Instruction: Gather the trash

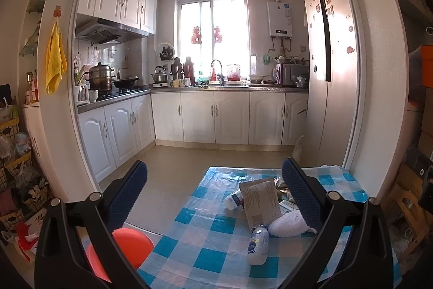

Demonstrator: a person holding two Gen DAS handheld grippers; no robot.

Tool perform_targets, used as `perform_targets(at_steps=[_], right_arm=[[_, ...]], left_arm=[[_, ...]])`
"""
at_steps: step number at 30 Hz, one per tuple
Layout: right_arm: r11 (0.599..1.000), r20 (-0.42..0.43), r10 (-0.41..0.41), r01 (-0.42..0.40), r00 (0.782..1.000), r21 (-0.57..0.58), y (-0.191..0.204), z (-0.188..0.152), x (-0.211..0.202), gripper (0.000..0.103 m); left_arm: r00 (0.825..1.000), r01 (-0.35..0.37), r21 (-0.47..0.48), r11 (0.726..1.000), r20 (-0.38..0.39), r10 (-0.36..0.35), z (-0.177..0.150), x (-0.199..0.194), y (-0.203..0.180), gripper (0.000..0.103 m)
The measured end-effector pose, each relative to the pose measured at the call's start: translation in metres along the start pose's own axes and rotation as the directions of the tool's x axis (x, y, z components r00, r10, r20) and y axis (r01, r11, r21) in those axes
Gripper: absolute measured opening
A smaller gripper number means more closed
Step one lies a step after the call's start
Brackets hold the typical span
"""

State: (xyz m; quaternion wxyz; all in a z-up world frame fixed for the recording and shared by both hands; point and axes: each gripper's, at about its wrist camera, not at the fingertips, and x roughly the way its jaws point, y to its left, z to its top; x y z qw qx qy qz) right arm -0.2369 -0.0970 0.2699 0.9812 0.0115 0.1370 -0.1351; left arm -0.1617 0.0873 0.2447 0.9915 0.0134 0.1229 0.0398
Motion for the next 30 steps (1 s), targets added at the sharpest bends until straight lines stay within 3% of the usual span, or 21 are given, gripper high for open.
perform_targets(at_steps=[13,22,25,30], right_arm=[[1.000,-0.074,0.028,-0.028,0.997,-0.001,0.002,-0.019,0.033,0.099],[0.997,-0.175,0.078,-0.073,0.981,0.032,-0.013,-0.046,0.078,0.099],[0.992,-0.222,0.117,-0.104,0.968,0.070,-0.021,-0.061,0.098,0.099],[0.978,-0.297,0.206,-0.183,0.932,0.102,-0.020,-0.088,0.129,0.099]], left_arm=[[0.998,-0.008,0.014,1.000,-0.061,0.008,-0.018,0.026,-0.005,0.100],[0.986,0.009,0.020,1.000,-0.165,-0.006,-0.052,0.062,-0.006,0.100],[0.978,0.050,0.029,0.998,-0.205,-0.043,-0.070,0.076,-0.005,0.100],[0.940,0.176,0.045,0.983,-0.305,-0.154,-0.107,0.098,-0.012,0.100]])
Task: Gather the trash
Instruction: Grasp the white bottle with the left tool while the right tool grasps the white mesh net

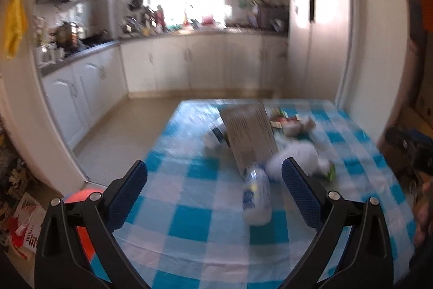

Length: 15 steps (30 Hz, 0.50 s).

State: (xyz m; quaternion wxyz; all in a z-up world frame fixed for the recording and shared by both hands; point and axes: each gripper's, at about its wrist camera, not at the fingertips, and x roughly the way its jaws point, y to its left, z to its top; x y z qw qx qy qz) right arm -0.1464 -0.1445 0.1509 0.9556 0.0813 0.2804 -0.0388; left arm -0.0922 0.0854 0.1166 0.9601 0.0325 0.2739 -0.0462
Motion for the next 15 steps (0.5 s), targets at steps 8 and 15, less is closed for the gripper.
perform_targets(at_steps=[8,15], right_arm=[[0.971,-0.146,0.207,-0.185,0.967,0.149,-0.014,-0.023,0.056,0.099],[0.930,-0.173,0.344,-0.309,0.923,0.201,-0.007,-0.020,0.080,0.096]], left_arm=[[0.992,0.087,0.085,0.993,-0.098,-0.078,-0.028,0.034,-0.028,0.100],[0.970,0.118,0.022,0.993,-0.216,-0.110,-0.037,0.068,-0.032,0.100]])
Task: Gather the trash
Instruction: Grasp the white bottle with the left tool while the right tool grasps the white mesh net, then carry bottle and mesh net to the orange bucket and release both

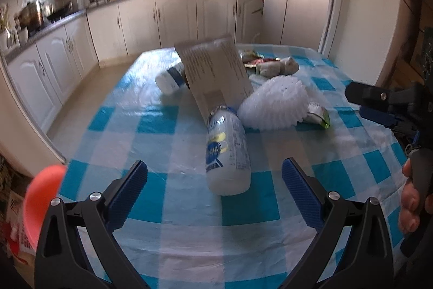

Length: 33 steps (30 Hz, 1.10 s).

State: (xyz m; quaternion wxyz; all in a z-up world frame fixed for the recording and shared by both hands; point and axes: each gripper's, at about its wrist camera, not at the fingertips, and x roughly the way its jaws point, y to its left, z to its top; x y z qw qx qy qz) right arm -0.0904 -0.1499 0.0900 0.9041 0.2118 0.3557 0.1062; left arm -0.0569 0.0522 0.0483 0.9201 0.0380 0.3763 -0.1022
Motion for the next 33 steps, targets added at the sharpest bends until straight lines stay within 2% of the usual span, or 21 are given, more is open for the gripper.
perform_targets(at_steps=[4,6,7,8,10,12,15,17,20,21,23,25,29,33], right_arm=[[0.996,-0.029,0.090,-0.089,0.996,0.008,0.007,0.008,0.014,0.094],[0.995,-0.040,0.101,-0.101,0.994,-0.001,0.014,0.012,0.021,0.092],[0.995,-0.049,0.099,-0.100,0.994,-0.014,0.017,0.014,0.026,0.086],[0.995,-0.059,0.098,-0.099,0.994,-0.020,0.019,0.016,0.031,0.072],[0.996,-0.086,0.078,-0.081,0.993,-0.028,0.022,0.020,0.042,0.069],[0.997,-0.105,0.060,-0.064,0.993,-0.033,0.022,0.022,0.051,0.069],[0.998,-0.122,0.018,-0.024,0.992,-0.050,0.023,0.024,0.063,0.070],[0.998,-0.123,-0.002,-0.006,0.992,-0.066,0.024,0.025,0.068,0.074],[0.995,-0.122,-0.045,0.033,0.992,-0.099,0.027,0.026,0.076,0.074],[0.994,-0.123,-0.055,0.042,0.991,-0.103,0.027,0.026,0.078,0.073],[0.993,-0.122,-0.066,0.053,0.990,-0.103,0.028,0.025,0.079,0.062],[0.993,-0.116,-0.073,0.061,0.991,-0.098,0.028,0.024,0.079,0.056],[0.995,-0.122,-0.075,0.067,0.990,-0.074,0.027,0.024,0.076,0.035],[0.994,-0.114,-0.094,0.086,0.989,-0.074,0.030,0.026,0.070,0.027]], left_arm=[[0.999,0.015,-0.010,1.000,-0.031,-0.015,0.004,0.011,0.000,0.100],[0.999,0.030,-0.008,1.000,-0.040,-0.030,0.007,0.013,-0.001,0.099],[0.998,0.035,-0.008,0.999,-0.048,-0.035,0.008,0.014,-0.002,0.099],[0.998,0.038,-0.006,0.999,-0.055,-0.038,0.009,0.016,-0.003,0.098],[0.998,0.030,0.002,1.000,-0.064,-0.030,0.010,0.020,-0.004,0.091],[0.996,0.031,-0.001,1.000,-0.089,-0.031,0.010,0.027,-0.003,0.075],[0.991,0.044,-0.013,0.999,-0.125,-0.045,0.009,0.035,-0.001,0.064],[0.990,0.053,-0.018,0.998,-0.130,-0.055,0.009,0.038,0.000,0.058],[0.988,0.066,-0.017,0.998,-0.141,-0.068,0.008,0.042,0.001,0.043],[0.987,0.067,-0.018,0.998,-0.142,-0.069,0.008,0.042,0.001,0.044],[0.988,0.069,-0.020,0.997,-0.140,-0.072,0.008,0.041,0.002,0.044],[0.988,0.070,-0.026,0.997,-0.133,-0.073,0.007,0.038,0.003,0.044],[0.990,0.072,-0.048,0.996,-0.116,-0.077,0.007,0.031,0.011,0.044],[0.993,0.072,-0.076,0.995,-0.084,-0.078,0.008,0.017,0.022,0.043]])
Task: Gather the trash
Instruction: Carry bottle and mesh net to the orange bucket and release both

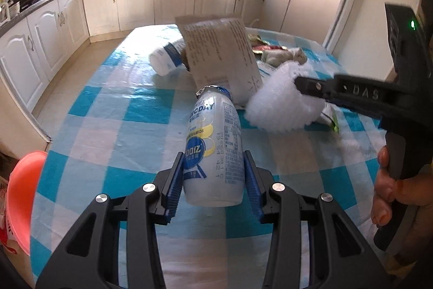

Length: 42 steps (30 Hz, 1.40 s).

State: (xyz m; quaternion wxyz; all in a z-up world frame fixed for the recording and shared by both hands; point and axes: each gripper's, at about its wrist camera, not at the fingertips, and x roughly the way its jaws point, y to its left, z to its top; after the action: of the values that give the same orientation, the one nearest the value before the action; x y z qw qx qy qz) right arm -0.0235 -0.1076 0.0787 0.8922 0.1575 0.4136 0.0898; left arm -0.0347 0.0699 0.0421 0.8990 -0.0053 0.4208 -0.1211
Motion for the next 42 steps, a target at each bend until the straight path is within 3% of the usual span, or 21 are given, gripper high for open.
perform_targets(at_steps=[8,16,19,24,30,33,39,40,41,42], right_arm=[[0.999,0.041,0.020,-0.018,0.999,-0.038,0.025,-0.001,-0.027,0.024],[0.975,0.044,0.163,-0.154,0.986,-0.160,0.106,0.006,-0.045,0.024],[0.949,0.012,0.234,-0.226,0.972,-0.220,0.149,0.005,-0.042,0.024],[0.879,-0.091,0.343,-0.354,0.935,-0.320,0.233,-0.008,-0.017,0.024],[0.829,-0.210,0.346,-0.403,0.914,-0.388,0.308,-0.032,0.037,0.024],[0.824,-0.267,0.321,-0.407,0.909,-0.395,0.330,-0.044,0.070,0.024],[0.828,-0.324,0.265,-0.387,0.908,-0.406,0.352,-0.068,0.114,0.036],[0.829,-0.326,0.258,-0.382,0.909,-0.409,0.354,-0.070,0.118,0.042],[0.831,-0.335,0.260,-0.386,0.906,-0.400,0.354,-0.072,0.123,0.055],[0.837,-0.344,0.269,-0.395,0.900,-0.380,0.353,-0.072,0.126,0.062]], left_arm=[[0.998,-0.017,-0.070,0.997,0.060,0.022,-0.002,-0.034,0.034,0.044],[0.985,-0.095,-0.186,0.978,0.123,0.119,-0.018,-0.085,0.109,0.044],[0.976,-0.151,-0.240,0.959,0.120,0.184,-0.027,-0.099,0.145,0.044],[0.956,-0.241,-0.358,0.902,0.072,0.284,-0.050,-0.111,0.212,0.044],[0.947,-0.287,-0.452,0.845,-0.001,0.321,-0.074,-0.103,0.272,0.044],[0.951,-0.284,-0.465,0.838,-0.028,0.307,-0.082,-0.091,0.287,0.044],[0.953,-0.287,-0.507,0.812,-0.068,0.295,-0.098,-0.067,0.310,0.052],[0.952,-0.290,-0.512,0.809,-0.073,0.296,-0.100,-0.065,0.313,0.052],[0.952,-0.294,-0.517,0.804,-0.080,0.297,-0.104,-0.064,0.318,0.055],[0.949,-0.305,-0.525,0.795,-0.092,0.303,-0.107,-0.062,0.322,0.062]])
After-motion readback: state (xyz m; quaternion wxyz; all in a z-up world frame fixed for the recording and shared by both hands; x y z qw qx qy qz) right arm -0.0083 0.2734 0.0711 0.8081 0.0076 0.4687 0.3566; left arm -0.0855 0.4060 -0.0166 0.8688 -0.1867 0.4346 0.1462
